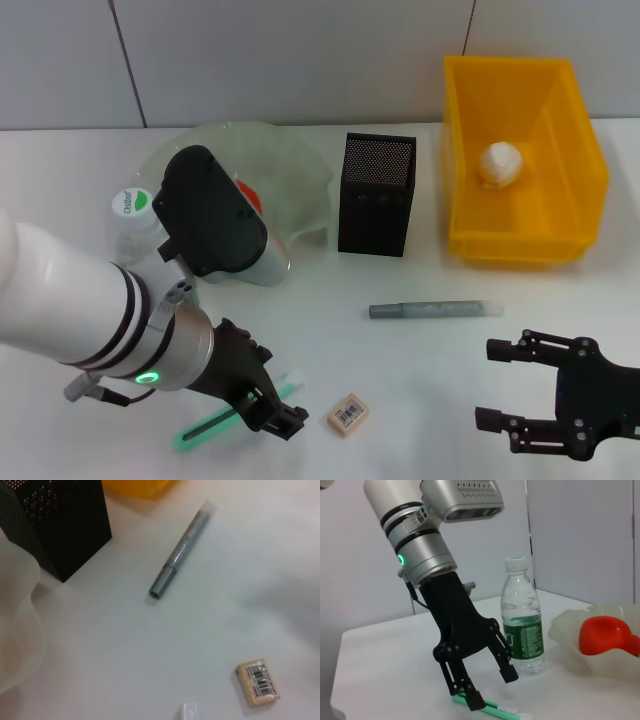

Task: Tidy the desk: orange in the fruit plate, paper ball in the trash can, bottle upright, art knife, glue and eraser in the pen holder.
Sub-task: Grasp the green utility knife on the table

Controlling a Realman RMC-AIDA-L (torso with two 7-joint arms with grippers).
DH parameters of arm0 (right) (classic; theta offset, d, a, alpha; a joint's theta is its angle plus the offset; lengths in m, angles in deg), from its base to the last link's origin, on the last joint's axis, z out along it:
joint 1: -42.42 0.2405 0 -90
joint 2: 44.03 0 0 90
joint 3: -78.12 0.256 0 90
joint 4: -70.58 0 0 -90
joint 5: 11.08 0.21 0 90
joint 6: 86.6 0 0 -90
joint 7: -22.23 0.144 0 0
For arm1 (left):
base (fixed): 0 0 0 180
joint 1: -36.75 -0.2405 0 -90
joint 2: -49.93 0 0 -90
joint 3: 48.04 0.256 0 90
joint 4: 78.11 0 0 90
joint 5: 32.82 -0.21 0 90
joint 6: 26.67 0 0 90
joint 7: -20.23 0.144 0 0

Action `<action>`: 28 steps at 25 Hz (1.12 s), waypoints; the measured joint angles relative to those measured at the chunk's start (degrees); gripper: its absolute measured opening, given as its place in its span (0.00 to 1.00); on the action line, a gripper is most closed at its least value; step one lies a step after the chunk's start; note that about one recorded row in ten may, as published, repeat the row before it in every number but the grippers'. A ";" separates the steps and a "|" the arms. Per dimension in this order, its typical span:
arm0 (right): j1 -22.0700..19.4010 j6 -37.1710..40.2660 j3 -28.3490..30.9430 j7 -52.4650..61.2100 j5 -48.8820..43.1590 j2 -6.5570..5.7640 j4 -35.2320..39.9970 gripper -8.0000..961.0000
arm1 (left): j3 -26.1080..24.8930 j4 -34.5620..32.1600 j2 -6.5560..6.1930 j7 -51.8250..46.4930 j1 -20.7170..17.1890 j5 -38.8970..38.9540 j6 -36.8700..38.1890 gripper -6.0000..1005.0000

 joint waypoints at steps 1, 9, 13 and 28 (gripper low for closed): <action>0.00 0.06 0.00 0.00 0.00 0.03 0.01 0.81 | 0.00 0.00 0.00 0.00 0.00 0.00 0.00 0.76; -0.10 0.42 0.00 0.00 -0.17 0.20 0.11 0.81 | 0.19 3.02 0.00 -0.80 2.83 -0.11 1.57 0.74; -0.10 0.54 0.00 0.00 -0.84 0.47 0.11 0.81 | 0.17 4.57 0.00 -0.80 3.77 -0.15 1.06 0.72; -0.24 0.56 0.10 -0.13 -1.41 0.91 0.20 0.81 | 0.47 9.47 0.00 -0.22 5.94 -2.27 -1.44 0.59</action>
